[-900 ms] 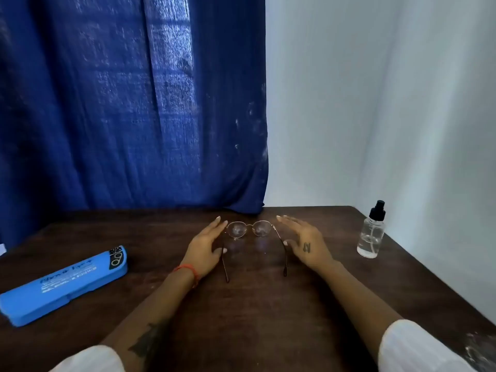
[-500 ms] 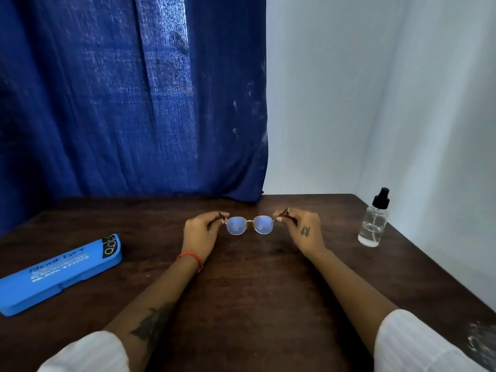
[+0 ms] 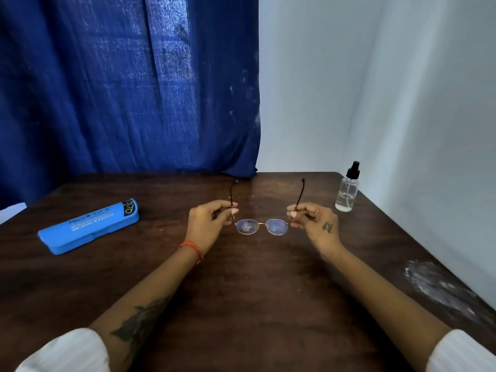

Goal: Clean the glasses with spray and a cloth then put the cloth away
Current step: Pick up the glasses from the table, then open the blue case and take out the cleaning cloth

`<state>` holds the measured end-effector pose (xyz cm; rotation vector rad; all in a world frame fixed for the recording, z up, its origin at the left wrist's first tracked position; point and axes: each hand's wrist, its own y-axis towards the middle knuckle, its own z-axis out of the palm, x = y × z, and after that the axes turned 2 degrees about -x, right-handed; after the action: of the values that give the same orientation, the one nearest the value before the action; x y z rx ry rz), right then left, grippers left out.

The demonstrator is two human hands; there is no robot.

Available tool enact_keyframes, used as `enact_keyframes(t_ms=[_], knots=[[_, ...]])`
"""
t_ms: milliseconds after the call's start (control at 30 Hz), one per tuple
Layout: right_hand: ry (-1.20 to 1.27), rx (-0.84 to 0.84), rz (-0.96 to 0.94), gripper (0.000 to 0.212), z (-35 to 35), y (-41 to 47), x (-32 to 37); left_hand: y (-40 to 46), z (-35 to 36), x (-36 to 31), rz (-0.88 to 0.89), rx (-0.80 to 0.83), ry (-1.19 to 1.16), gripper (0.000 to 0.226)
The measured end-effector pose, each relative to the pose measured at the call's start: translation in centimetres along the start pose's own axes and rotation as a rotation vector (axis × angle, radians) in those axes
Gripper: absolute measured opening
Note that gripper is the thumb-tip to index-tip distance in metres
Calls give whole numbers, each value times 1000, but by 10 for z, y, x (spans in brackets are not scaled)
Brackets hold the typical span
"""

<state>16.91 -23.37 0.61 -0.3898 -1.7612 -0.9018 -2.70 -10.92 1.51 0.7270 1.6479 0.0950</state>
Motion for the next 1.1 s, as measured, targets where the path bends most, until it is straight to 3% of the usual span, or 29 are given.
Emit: enact_keyframes(t_ms=[233,500,667,800,900,1000,1100], knots=[[-4,6,13,22,-7,-34,2,-36,-7,-5,-46,27,0,16],[-214,-52,25,18,-3,-47,4,-53,-15,-8,-102,22,14,16],[-295,-288,-113,11,-10,-79,23,-56,-62,0,64,-27,312,20],[-248,-152,-342,10,11,-110,46,-53,-133,18,225,-212,621,24],[-237,-26,-483,12,42,-119,61,-48,-184,39,166,-356,819,36],[-231,42,-569,10,73,-118,67,-44,-224,60,-24,-397,961,63],[-269,123,-629,13,100,-115,68,-38,-247,76,-238,-363,855,91]])
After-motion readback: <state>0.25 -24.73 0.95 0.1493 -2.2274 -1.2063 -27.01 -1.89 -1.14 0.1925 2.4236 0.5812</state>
